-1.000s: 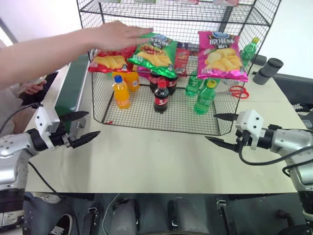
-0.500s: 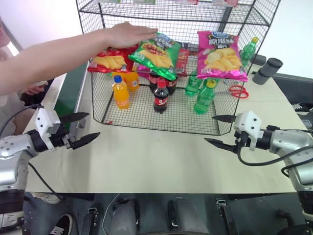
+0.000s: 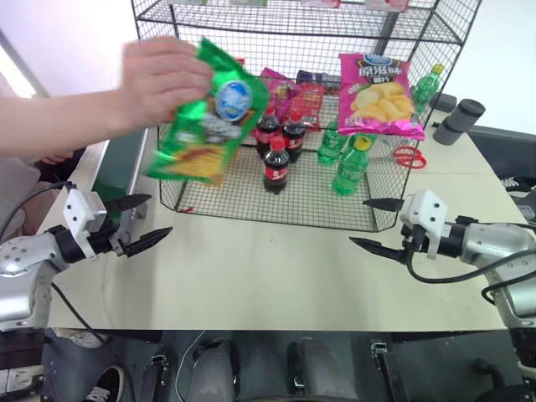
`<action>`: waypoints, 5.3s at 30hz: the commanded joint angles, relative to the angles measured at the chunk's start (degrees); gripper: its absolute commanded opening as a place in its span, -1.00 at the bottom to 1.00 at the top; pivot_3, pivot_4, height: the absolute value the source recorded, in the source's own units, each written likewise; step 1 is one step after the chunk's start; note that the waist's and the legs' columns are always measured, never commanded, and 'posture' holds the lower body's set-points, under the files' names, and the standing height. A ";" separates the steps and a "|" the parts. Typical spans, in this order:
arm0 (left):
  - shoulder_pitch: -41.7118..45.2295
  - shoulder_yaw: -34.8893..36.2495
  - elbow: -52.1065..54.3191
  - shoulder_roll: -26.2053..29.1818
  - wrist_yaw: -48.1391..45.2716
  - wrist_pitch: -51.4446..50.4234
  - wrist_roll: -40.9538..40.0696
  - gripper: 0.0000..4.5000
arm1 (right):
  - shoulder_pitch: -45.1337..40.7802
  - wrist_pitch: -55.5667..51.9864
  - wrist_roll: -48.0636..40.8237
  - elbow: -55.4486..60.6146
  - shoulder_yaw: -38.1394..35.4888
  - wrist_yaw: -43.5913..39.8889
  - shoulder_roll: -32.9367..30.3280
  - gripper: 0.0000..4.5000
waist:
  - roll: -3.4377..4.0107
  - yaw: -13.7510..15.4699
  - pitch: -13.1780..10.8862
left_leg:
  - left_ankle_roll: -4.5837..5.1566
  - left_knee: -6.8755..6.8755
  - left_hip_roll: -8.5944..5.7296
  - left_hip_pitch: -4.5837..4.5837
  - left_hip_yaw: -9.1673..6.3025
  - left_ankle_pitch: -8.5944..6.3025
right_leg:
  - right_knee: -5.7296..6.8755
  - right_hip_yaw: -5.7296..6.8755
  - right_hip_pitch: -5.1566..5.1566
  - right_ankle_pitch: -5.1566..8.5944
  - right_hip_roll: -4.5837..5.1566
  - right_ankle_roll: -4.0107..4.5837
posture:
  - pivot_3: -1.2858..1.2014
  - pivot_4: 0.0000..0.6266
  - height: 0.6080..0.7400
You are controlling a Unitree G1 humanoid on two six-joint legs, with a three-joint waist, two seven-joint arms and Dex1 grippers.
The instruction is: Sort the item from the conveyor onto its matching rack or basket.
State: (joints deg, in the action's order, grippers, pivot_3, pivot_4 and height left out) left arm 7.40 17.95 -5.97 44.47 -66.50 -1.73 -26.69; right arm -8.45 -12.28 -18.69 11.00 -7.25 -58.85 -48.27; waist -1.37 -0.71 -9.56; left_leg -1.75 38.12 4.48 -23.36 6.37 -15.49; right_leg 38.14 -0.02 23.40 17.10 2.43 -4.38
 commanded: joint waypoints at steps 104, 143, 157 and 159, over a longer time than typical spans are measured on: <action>-14.25 8.90 0.95 2.50 13.69 19.09 13.64 1.00 | -14.32 -4.55 -1.47 0.38 13.66 2.74 15.32 0.95 | -0.03 -0.11 0.03 | -0.01 0.02 0.04 0.00 0.00 0.01 | 0.06 0.01 0.04 0.00 0.01 0.01 | 0.03 -0.52 1.00; -15.78 6.28 -15.79 11.80 37.80 41.01 36.04 1.00 | -14.88 -6.98 -3.60 1.97 17.57 -0.33 20.10 0.95 | -0.08 -0.12 0.07 | 0.01 -0.03 0.13 -0.01 0.21 -0.01 | 0.06 0.05 0.10 -0.01 0.08 0.03 | 0.03 -0.52 1.00; -14.34 5.28 -15.96 13.71 44.18 39.14 41.12 1.00 | -14.79 -7.57 -3.78 2.35 17.78 -0.14 20.64 0.95 | -0.08 -0.11 0.07 | 0.01 -0.03 0.13 -0.01 0.22 -0.01 | 0.07 0.05 0.12 -0.01 0.06 0.03 | 0.03 -0.52 1.00; -14.18 4.78 -15.55 13.83 44.48 38.86 41.68 1.00 | -14.81 -7.33 -3.55 2.04 17.72 -0.24 20.50 0.95 | -0.08 -0.10 0.07 | 0.01 -0.03 0.13 -0.01 0.22 -0.01 | 0.07 0.05 0.11 -0.01 0.06 0.02 | 0.03 -0.52 1.00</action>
State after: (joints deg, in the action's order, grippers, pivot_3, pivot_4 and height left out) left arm -7.14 22.67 -23.11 57.03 -23.15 37.43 14.58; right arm -23.05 -20.42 -21.60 11.19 11.00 -58.89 -27.66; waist -1.46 -0.81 -9.49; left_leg -1.73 38.09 4.61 -23.37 6.59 -15.50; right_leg 38.20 0.03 23.51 17.09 2.50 -4.36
